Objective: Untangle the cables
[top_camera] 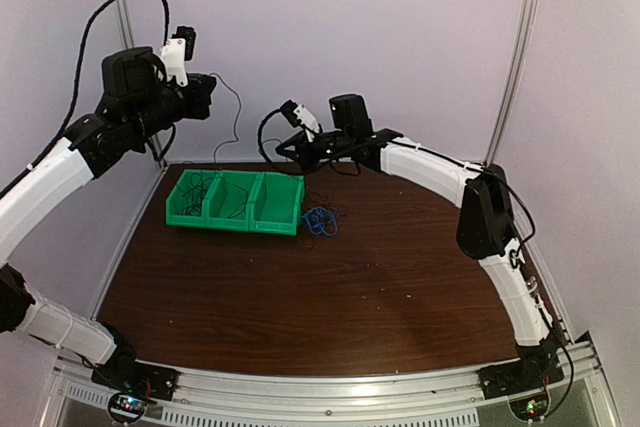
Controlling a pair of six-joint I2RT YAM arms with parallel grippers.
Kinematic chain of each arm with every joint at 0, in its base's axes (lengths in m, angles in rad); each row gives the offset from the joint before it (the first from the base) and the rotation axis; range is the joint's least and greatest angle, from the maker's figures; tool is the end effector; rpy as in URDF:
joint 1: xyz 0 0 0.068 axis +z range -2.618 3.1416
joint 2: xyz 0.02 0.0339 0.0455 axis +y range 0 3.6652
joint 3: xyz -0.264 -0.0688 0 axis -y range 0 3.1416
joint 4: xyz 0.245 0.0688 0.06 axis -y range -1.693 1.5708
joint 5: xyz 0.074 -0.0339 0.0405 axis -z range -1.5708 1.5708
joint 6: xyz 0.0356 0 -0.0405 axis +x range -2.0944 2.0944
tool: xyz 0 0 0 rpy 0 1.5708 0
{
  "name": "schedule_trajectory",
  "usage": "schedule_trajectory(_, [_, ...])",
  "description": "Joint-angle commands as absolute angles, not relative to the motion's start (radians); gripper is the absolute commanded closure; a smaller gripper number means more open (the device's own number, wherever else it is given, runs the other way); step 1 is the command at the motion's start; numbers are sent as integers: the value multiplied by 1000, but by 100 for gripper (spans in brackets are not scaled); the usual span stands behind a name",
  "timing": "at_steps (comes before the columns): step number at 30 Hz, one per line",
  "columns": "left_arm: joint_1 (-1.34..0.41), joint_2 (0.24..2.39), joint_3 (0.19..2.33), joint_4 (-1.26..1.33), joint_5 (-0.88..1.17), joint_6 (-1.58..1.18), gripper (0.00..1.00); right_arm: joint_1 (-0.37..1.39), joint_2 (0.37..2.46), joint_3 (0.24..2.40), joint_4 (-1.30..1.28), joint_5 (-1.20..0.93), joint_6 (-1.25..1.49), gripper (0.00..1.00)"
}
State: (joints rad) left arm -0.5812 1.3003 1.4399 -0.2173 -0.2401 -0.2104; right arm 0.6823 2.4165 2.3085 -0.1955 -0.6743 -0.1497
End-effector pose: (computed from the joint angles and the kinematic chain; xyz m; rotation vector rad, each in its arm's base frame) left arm 0.2487 -0.1532 0.4530 0.1233 1.6573 -0.4053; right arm 0.4243 0.3734 0.2914 -1.1927 1.5115 0.9911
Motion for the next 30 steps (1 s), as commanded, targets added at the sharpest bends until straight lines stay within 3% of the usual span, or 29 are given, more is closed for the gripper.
schedule_trajectory(1, [-572, 1306, 1492, -117, -270, -216, 100, 710, 2501, 2423, -127, -652, -116, 100])
schedule_trajectory(8, [-571, 1286, 1468, -90, -299, -231, 100, 719, 2512, 2388, 9, -648, -180, 94])
schedule_trajectory(19, [-571, 1247, 1446, -114, -303, -261, 100, 723, 2709, 2553, 273, -510, -219, 100])
schedule_trajectory(30, [-572, 1275, 1412, -111, -249, -277, 100, 698, 2740, 2467, 254, -362, -330, 100])
